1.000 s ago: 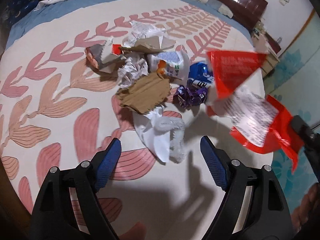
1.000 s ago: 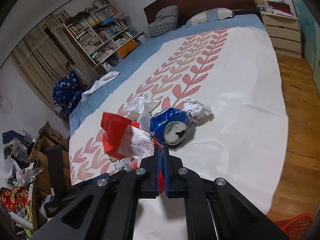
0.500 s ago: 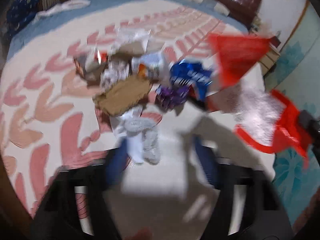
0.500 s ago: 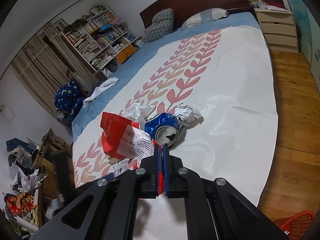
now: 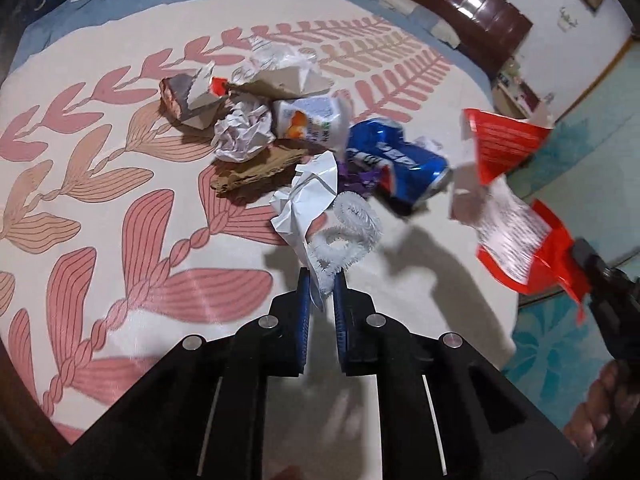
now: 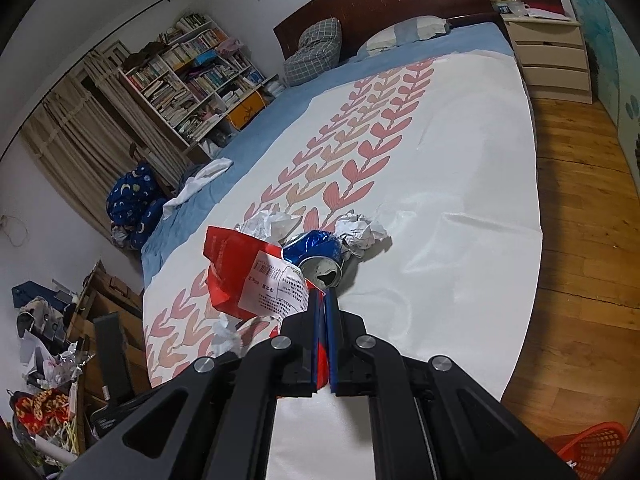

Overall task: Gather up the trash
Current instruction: 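Grasp the red snack wrapper with the right tool while the left tool grasps white tissue, then carry wrapper and tissue to the red wastebasket and open both tools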

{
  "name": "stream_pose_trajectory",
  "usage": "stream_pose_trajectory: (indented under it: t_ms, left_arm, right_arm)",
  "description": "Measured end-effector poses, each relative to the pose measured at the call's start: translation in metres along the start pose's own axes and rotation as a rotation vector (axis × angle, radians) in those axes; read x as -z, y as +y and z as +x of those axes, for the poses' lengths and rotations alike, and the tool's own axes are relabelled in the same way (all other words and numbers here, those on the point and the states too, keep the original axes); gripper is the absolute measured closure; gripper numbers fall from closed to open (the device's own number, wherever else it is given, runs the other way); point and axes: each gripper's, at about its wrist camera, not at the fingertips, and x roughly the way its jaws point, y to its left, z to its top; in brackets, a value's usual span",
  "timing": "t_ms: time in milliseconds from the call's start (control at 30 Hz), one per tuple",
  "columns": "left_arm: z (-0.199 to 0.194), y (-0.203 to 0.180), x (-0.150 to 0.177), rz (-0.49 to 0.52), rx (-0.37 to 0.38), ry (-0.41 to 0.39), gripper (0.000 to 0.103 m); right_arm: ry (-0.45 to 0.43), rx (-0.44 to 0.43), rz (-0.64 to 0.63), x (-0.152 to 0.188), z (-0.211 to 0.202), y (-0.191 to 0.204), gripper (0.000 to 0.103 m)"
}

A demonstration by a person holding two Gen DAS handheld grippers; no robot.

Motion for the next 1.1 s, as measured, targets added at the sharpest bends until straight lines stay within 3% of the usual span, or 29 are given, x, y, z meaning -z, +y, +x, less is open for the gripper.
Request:
stream_pose_trajectory:
  t_ms: [300,533,700,800,967,1100]
  left_arm:
    - [-0.016,-0.007,0.011,0.018,0.051,0.006,0.092]
    - [-0.064,-0.025,0.022,0.084,0.103,-0.068,0.092]
    - [-0.105,-0.060,0.034,0.171,0.139,-0.154,0.092]
    - [-0.128,-0.109,0.050,0.270,0.185,-0.192,0.092]
    - [-0.144,-0.204,0.087,0.463,0.282,-0.192,0.092]
    - [-0.130,-0.293,0.135,0.625,0.371,-0.111,0.092]
  right_arm:
    - [-0.020,-0.007,0.001,0.003,-0.005,0.005,0.098]
    - [-0.088,-0.001,-0.019,0.012,-0.040,0.009,0.098]
    - [-0.236,0.022,-0.013,0.035,-0.132,-0.002,0.098]
    - [-0.329,0.080,0.026,0.059,-0.202,-0.026,0.098]
    - [-0.462,0.283,0.128,0.122,-0.323,-0.092,0.098]
    - [-0.461,0.436,0.194,0.165,-0.387,-0.145,0.098]
